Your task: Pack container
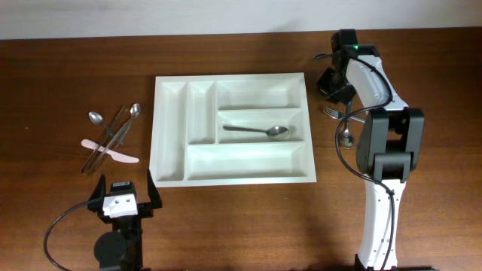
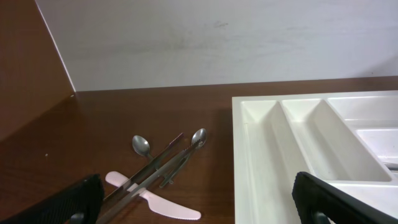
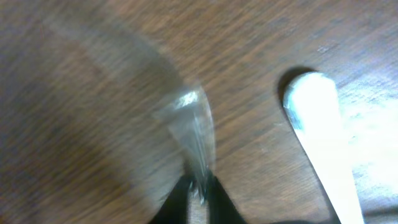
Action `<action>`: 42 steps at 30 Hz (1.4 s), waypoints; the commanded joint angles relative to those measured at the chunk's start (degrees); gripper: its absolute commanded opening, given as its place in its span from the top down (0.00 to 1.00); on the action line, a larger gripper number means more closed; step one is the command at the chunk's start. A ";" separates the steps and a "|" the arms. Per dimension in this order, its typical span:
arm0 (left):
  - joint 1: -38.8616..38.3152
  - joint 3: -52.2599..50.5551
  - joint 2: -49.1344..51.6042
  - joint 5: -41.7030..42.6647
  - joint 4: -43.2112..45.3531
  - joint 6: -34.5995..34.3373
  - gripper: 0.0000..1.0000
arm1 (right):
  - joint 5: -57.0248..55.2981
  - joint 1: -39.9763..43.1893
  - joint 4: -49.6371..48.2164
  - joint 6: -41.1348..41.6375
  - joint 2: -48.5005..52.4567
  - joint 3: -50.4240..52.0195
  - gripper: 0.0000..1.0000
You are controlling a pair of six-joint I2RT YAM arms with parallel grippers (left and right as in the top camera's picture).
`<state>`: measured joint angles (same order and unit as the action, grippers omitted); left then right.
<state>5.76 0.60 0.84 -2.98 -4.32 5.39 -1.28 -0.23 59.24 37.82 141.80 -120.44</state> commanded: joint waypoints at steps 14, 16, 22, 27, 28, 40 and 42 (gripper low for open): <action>0.31 -0.11 -0.55 0.63 -0.28 0.55 0.01 | -2.43 2.10 -0.04 -5.09 1.90 1.22 0.85; 0.31 -0.11 -0.55 0.63 -0.28 0.55 0.01 | -2.43 2.16 -2.19 -7.13 1.90 1.18 0.79; 0.31 -0.11 -0.55 0.66 -0.28 0.55 0.01 | -2.43 2.14 -7.85 -12.22 1.90 -0.59 0.57; 0.31 -0.11 -0.55 0.66 -0.28 0.55 0.01 | -1.29 2.12 -14.60 -15.96 1.90 -0.68 0.39; 0.31 -0.11 -0.55 0.66 -0.28 0.55 0.01 | -0.74 2.12 -15.93 -17.29 1.90 -0.66 0.35; 0.31 -0.11 -0.55 0.63 -0.28 0.55 0.01 | -0.26 1.14 -26.16 -20.44 1.92 -0.66 0.18; 0.31 -0.11 -0.55 0.63 -0.28 0.55 0.01 | -0.28 0.09 -26.80 -19.74 1.99 -0.66 0.16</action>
<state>5.76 0.60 0.84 -2.98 -4.32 5.39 -2.11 1.52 33.06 18.15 142.58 -120.44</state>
